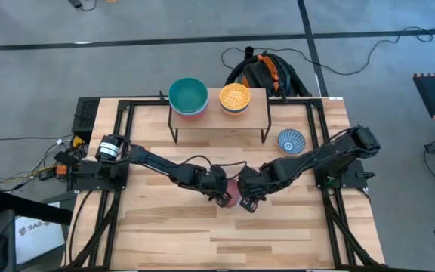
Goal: Place and stack bowls onto a shelf
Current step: Stack the red pattern bowl on top of the yellow pattern bowl on the shelf
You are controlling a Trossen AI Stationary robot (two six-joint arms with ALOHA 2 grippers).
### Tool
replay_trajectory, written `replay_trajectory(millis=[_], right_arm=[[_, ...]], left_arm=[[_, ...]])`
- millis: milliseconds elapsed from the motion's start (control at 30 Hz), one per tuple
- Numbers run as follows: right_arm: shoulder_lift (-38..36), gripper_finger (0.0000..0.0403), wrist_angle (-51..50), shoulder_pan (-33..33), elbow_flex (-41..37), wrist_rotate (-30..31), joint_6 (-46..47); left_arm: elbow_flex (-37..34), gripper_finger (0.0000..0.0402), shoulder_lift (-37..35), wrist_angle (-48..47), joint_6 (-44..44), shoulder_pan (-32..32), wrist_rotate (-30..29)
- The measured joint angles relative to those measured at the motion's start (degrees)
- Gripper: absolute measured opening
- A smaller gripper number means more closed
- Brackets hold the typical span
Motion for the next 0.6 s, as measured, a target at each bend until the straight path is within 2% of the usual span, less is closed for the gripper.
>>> replay_trajectory(millis=[233,467,600], right_arm=[[0.2,0.0204,0.1,-0.5,-0.6,1.9,0.2],[-3.2,0.0194,-0.8,1.1,-0.6,0.1,1.3],[-8.4,0.0181,-2.5,2.5,-0.6,0.5,3.0]], left_arm=[[0.3,0.0009,-0.2,-0.7,-0.5,0.2,-1.6],[0.3,0.0003,-0.3,0.0,-0.4,0.5,-1.7],[0.4,0.0002,-0.3,-0.1,-0.4,0.6,-1.1]])
